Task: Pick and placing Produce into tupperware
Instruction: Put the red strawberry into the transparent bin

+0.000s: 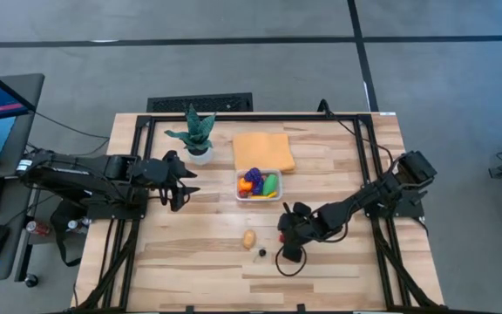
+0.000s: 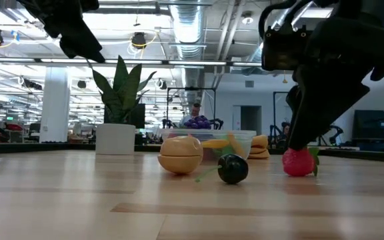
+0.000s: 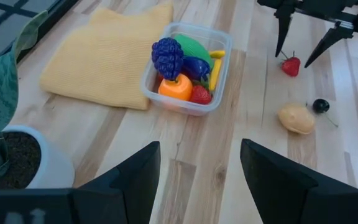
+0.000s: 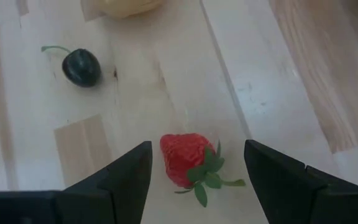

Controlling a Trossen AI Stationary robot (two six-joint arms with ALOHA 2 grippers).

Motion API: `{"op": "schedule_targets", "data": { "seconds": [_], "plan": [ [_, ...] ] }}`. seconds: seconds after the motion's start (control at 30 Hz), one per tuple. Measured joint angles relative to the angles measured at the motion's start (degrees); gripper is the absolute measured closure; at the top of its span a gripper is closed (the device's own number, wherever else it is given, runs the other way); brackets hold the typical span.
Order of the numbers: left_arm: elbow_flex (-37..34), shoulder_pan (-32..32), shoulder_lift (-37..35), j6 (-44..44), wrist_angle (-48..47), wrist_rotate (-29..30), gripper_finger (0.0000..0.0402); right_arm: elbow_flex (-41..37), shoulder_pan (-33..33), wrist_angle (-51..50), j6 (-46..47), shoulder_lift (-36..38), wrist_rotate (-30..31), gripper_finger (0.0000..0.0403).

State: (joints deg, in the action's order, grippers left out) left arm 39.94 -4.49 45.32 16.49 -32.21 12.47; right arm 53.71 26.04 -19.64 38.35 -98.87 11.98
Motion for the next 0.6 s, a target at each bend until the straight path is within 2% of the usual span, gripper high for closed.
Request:
{"op": "schedule_targets", "data": {
  "seconds": [0.23, 0.6],
  "plan": [
    [0.00, 0.00, 0.00, -1.03, 0.00, 0.09, 0.0189, 0.00, 0.00, 0.00, -4.14, 0.04, -2.11, 0.0154],
    [0.00, 0.00, 0.00, -2.38, 0.03, 1.45, 0.0189, 0.00, 0.00, -0.95, -4.40, 0.07, -3.40, 0.0154]
  ]
}}
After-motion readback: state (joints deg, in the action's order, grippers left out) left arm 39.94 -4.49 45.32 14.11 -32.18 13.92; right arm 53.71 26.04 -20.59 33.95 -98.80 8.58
